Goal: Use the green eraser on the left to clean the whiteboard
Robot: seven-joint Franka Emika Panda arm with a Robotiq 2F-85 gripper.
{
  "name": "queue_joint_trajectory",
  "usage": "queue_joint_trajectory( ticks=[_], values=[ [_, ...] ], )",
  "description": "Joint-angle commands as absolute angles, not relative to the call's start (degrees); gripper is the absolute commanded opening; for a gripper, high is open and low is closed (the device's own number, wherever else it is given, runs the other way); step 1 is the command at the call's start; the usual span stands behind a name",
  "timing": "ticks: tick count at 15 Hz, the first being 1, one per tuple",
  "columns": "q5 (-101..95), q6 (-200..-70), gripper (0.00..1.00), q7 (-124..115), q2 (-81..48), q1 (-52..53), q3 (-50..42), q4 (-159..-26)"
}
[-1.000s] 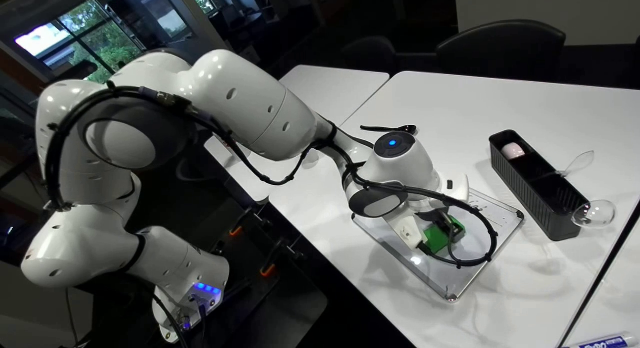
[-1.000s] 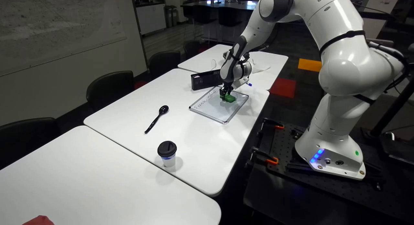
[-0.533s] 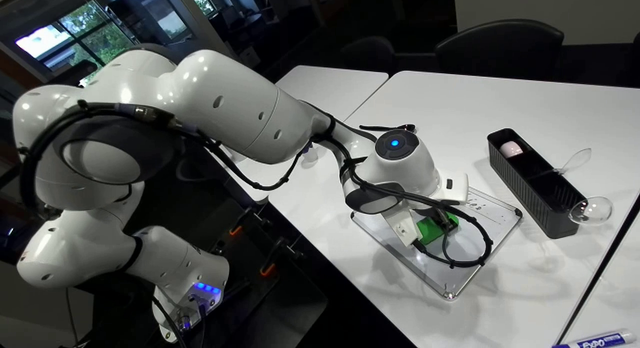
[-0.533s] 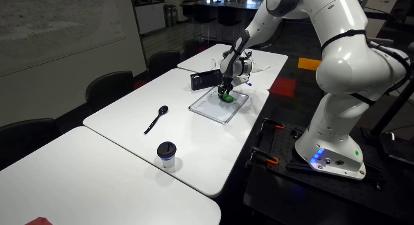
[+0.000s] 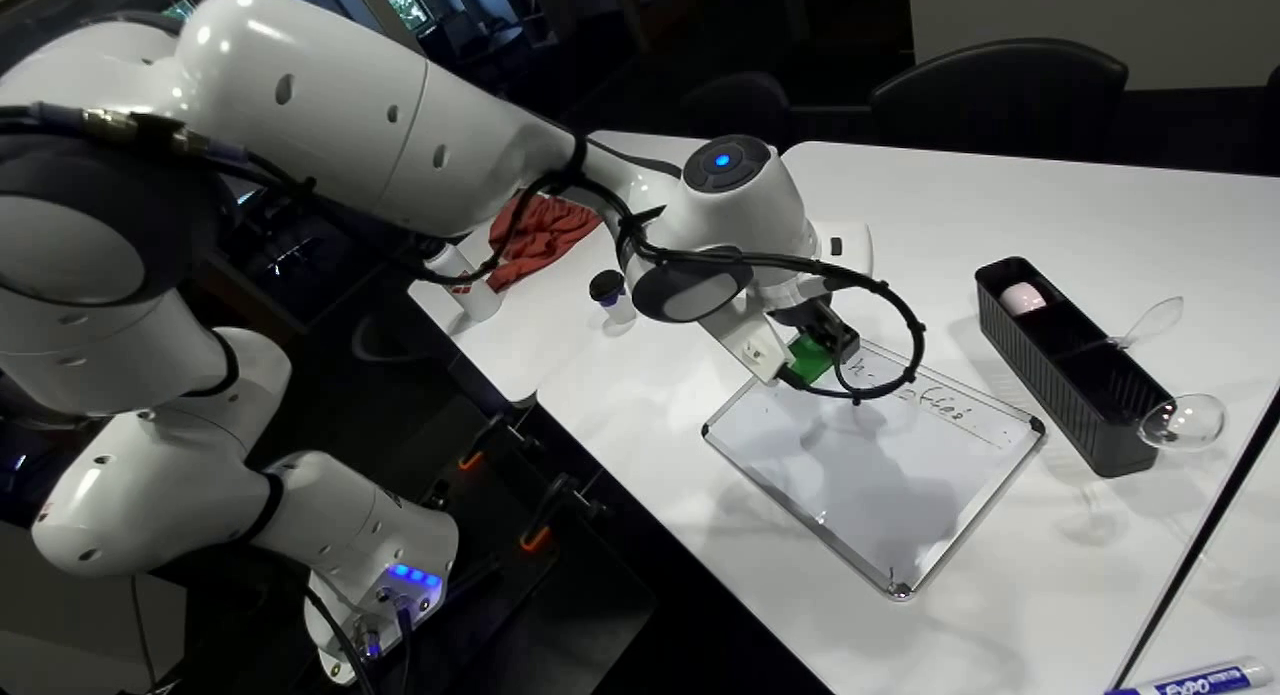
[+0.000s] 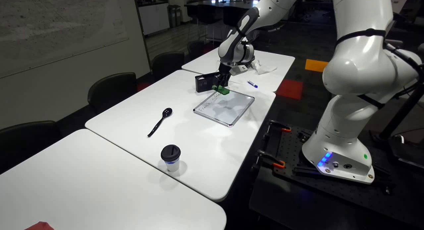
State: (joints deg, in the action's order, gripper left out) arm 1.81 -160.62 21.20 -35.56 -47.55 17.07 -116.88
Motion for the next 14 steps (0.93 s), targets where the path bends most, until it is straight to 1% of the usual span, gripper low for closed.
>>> queue_joint_trajectory(
  ticks=[1,5,9,11,14],
  values=[
    [4.00,-154.66,0.34,22.97,-27.82,-41.02,17.18,-121.23],
    [3.24,-152.44,0.34,22.86,-25.72,-29.50,14.39,-121.96],
    [0.57,-157.99,0.34,21.48,-27.57,-17.40,10.02,-122.99],
    [-1.17,-164.19,0.34,21.24,-29.90,-13.01,8.42,-123.80],
    [-1.27,-174.25,0.34,22.78,-34.79,-11.98,10.29,-124.02]
  ],
)
